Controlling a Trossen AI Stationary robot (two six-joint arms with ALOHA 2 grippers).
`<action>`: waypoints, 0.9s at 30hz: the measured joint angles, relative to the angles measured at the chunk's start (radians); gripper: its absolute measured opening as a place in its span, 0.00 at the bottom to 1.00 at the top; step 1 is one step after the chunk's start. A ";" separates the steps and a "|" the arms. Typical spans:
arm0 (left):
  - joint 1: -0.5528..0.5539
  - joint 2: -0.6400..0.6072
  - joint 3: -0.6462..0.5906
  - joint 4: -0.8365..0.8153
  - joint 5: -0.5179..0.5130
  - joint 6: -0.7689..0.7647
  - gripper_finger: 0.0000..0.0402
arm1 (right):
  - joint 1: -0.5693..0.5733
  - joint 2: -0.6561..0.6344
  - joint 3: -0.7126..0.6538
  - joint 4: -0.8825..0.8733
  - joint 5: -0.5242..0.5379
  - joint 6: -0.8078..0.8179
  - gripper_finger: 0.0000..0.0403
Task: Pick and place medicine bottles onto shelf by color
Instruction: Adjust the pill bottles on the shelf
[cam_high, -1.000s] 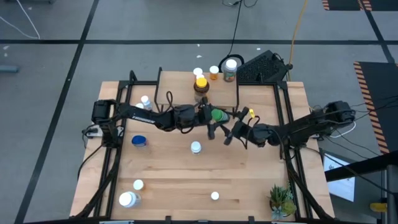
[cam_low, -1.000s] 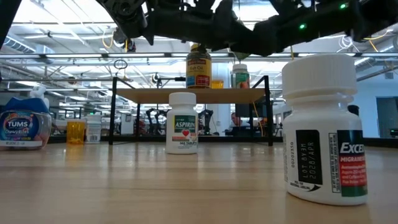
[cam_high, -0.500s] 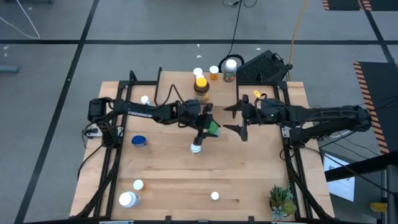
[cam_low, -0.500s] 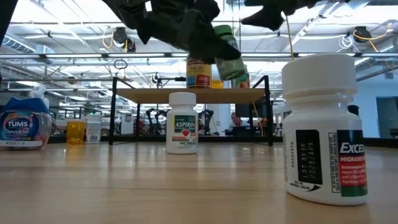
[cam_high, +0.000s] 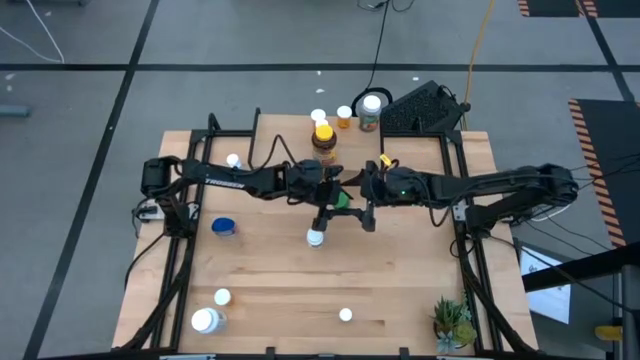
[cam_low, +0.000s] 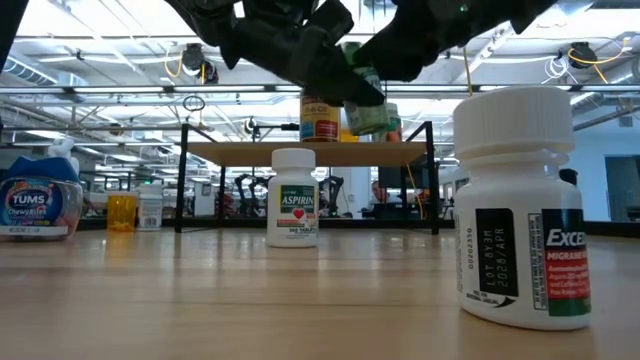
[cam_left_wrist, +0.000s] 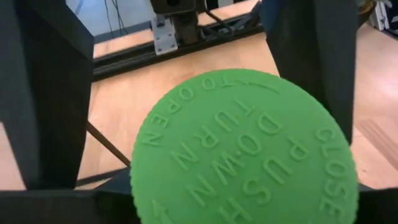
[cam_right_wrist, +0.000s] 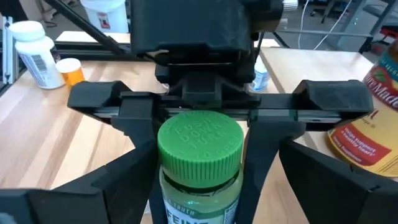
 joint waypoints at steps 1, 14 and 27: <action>0.000 0.000 -0.001 -0.003 0.000 0.000 0.53 | 0.000 0.004 0.000 0.004 0.001 0.000 0.83; -0.001 0.001 -0.001 0.022 -0.112 -0.052 0.53 | 0.002 0.011 0.000 0.023 0.003 0.065 0.60; 0.000 -0.008 0.005 0.049 -0.181 -0.118 0.76 | 0.003 -0.047 0.000 -0.024 0.081 0.056 0.46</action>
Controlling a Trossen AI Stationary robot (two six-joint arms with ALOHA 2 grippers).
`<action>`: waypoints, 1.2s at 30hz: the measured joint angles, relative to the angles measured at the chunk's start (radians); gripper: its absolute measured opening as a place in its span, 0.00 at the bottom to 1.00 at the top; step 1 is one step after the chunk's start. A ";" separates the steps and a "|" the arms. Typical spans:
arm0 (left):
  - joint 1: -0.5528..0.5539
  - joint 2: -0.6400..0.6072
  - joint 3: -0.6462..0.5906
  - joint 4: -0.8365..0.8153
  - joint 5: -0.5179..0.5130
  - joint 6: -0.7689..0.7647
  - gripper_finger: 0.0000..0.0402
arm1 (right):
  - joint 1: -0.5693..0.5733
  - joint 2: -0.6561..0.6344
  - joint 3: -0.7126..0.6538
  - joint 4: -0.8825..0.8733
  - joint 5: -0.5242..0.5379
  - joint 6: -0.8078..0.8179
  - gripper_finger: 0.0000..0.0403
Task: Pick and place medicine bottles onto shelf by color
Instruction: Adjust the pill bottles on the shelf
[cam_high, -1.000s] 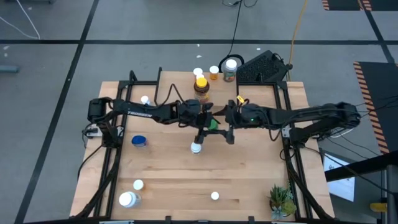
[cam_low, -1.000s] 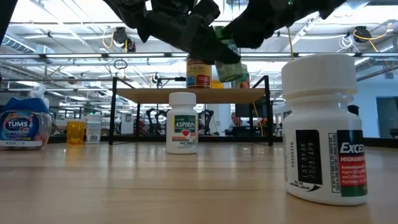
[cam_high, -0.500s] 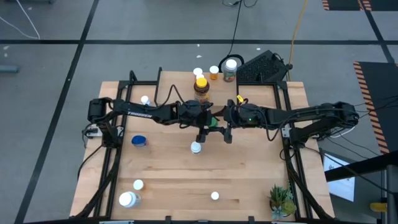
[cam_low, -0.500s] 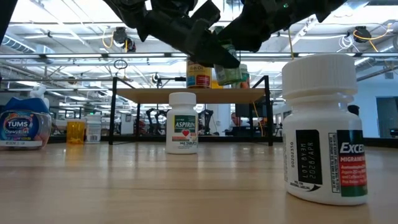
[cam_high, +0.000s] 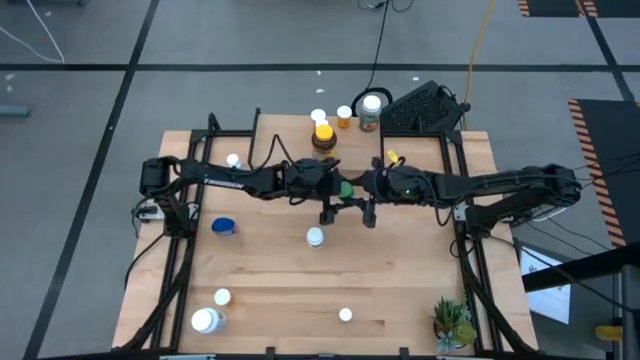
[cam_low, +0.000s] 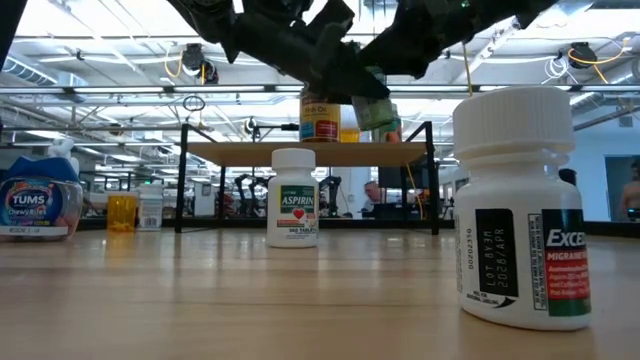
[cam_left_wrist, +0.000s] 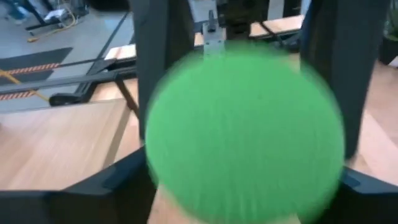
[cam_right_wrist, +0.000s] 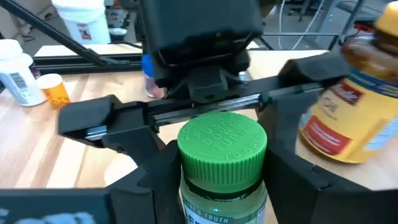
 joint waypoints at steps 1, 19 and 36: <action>0.000 0.000 0.000 -0.004 -0.003 -0.001 0.79 | 0.000 -0.011 0.000 -0.009 0.017 0.000 0.46; 0.019 -0.106 -0.015 -0.116 -0.140 -0.087 0.97 | -0.029 -0.235 0.000 -0.055 0.250 -0.119 0.46; 0.119 -0.311 -0.211 0.002 -0.118 -0.132 0.75 | -0.374 -0.095 -0.075 0.194 0.069 -0.095 0.48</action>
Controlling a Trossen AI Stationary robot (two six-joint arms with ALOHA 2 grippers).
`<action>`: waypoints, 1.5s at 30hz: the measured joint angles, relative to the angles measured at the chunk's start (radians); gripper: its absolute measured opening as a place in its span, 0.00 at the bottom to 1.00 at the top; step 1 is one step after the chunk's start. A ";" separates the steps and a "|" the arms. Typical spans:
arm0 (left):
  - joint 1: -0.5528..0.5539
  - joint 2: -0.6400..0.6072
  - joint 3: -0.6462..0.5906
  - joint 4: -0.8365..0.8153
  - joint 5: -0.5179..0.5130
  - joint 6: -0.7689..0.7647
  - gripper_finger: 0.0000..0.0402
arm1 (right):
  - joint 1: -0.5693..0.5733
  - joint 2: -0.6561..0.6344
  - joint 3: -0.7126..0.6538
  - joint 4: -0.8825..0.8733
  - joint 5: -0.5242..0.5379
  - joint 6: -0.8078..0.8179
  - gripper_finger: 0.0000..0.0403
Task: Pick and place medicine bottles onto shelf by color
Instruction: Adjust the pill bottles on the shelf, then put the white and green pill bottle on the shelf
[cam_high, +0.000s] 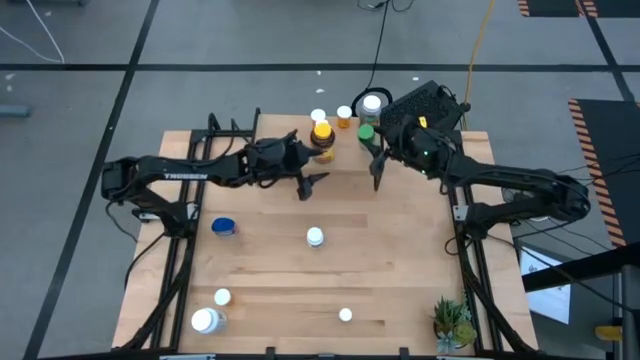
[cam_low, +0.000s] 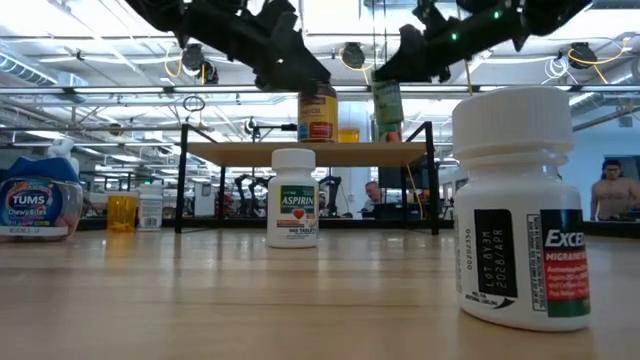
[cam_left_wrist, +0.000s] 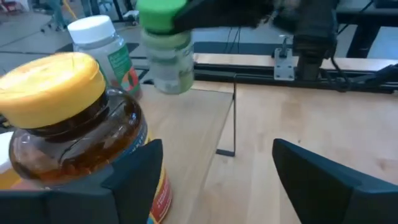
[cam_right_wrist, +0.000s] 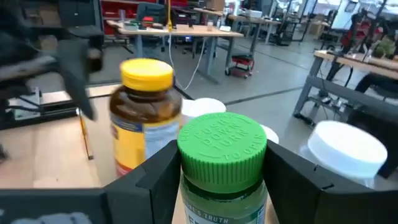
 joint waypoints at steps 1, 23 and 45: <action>-0.004 -0.008 -0.005 0.000 0.000 0.003 0.74 | -0.012 0.001 -0.014 0.014 -0.005 0.013 0.48; -0.010 -0.034 -0.027 0.016 0.000 0.053 0.66 | -0.190 0.155 -0.140 0.342 -0.161 0.099 0.50; -0.128 -0.160 -0.026 -0.147 -0.111 0.134 0.66 | -0.003 -0.088 -0.141 0.210 -0.185 0.062 0.71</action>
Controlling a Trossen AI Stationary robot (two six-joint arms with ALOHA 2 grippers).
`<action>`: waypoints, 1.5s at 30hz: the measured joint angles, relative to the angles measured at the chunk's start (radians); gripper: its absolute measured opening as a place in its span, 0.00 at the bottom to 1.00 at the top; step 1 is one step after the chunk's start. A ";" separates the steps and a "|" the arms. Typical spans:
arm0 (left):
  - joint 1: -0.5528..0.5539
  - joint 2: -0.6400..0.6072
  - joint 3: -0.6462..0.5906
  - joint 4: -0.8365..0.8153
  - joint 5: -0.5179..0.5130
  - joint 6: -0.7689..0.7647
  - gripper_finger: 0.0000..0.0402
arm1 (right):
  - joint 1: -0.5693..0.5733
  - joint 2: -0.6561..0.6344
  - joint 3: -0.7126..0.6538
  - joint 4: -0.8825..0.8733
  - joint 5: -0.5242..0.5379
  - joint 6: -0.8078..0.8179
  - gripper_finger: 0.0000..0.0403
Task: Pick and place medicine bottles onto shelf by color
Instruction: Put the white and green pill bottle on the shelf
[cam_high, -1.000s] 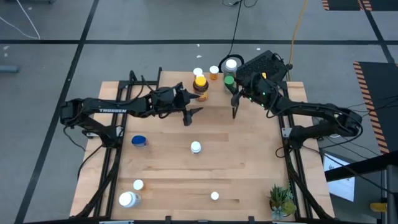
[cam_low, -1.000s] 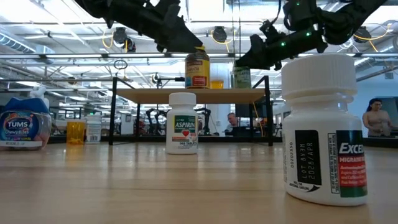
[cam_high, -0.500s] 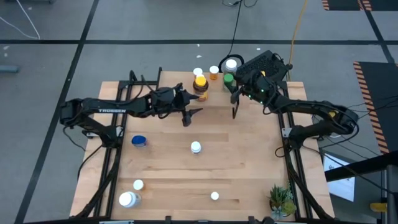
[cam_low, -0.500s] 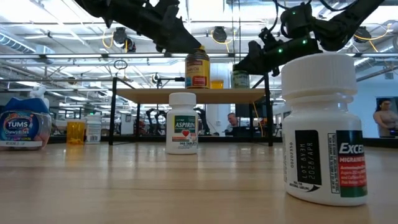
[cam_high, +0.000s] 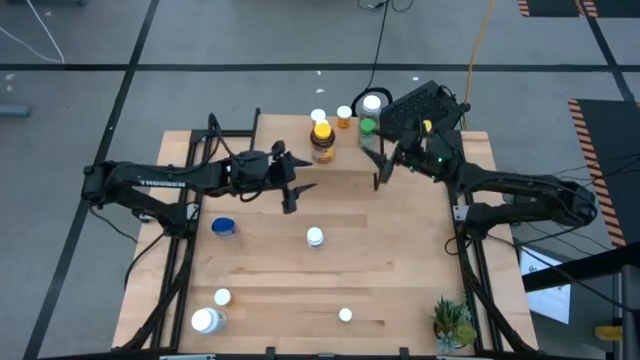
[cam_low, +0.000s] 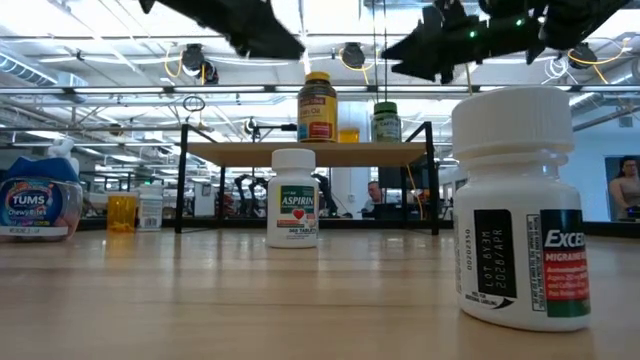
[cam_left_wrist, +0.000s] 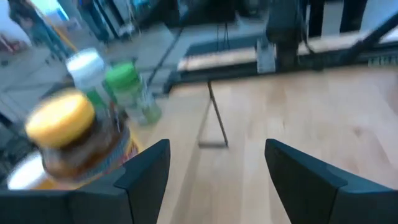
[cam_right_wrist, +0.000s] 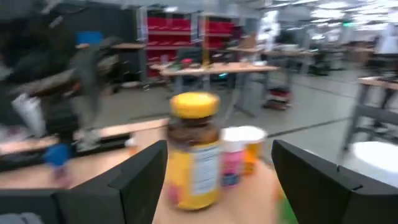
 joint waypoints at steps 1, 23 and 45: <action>-0.010 -0.003 0.003 0.003 -0.009 0.007 0.66 | 0.027 -0.005 0.000 -0.014 0.000 -0.004 0.71; -0.125 -0.041 -0.001 0.046 -0.126 -0.060 0.66 | 0.604 0.504 0.000 0.543 -0.131 -0.060 0.70; -0.091 -0.009 -0.001 -0.140 -0.124 0.001 0.66 | 0.546 0.612 0.123 0.052 0.103 0.148 0.80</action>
